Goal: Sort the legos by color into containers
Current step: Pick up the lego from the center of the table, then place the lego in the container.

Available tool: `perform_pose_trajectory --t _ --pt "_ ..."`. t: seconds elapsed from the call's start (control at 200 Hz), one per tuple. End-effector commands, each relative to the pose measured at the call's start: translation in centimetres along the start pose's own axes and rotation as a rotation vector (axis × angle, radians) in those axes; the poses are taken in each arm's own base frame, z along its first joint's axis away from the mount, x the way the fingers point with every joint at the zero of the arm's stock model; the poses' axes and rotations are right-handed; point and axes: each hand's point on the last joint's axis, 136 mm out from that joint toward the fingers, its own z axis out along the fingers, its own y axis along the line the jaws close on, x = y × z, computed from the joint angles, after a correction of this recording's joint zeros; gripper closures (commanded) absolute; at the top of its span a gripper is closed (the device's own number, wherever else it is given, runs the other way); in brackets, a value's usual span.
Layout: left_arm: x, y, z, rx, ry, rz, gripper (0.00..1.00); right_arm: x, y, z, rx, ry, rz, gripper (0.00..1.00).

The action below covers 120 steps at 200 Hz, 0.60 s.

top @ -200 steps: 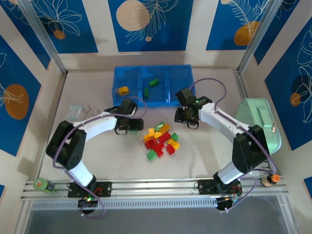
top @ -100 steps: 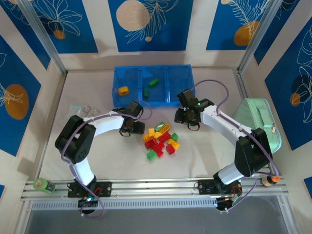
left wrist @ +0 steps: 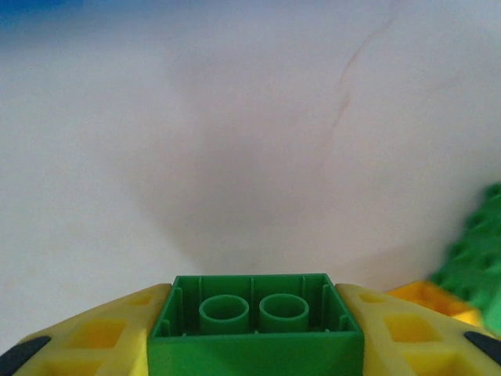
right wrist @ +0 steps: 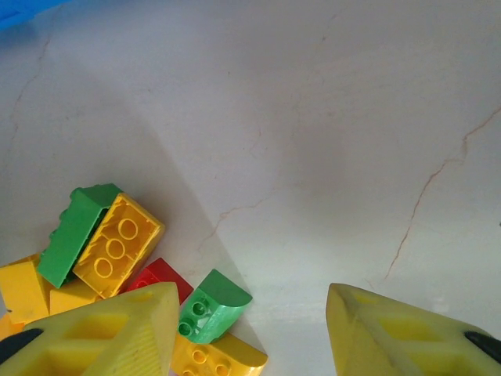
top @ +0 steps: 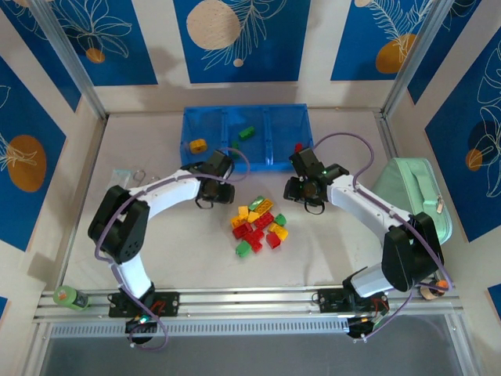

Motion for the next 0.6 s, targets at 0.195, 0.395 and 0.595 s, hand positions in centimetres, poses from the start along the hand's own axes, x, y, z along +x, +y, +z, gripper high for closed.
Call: perform_pose_trajectory --t 0.195,0.395,0.595 --pt "-11.1 -2.1 -2.6 0.001 -0.132 0.114 0.57 1.4 -0.5 -0.6 -0.029 0.008 0.028 0.47" --pt "-16.2 -2.1 -0.5 0.012 -0.139 0.108 0.57 2.4 -1.3 -1.0 -0.026 0.009 0.030 0.47" --pt "-19.1 -2.2 0.6 0.051 -0.175 0.077 0.53 3.1 -1.8 -1.1 -0.031 0.012 0.032 0.47"
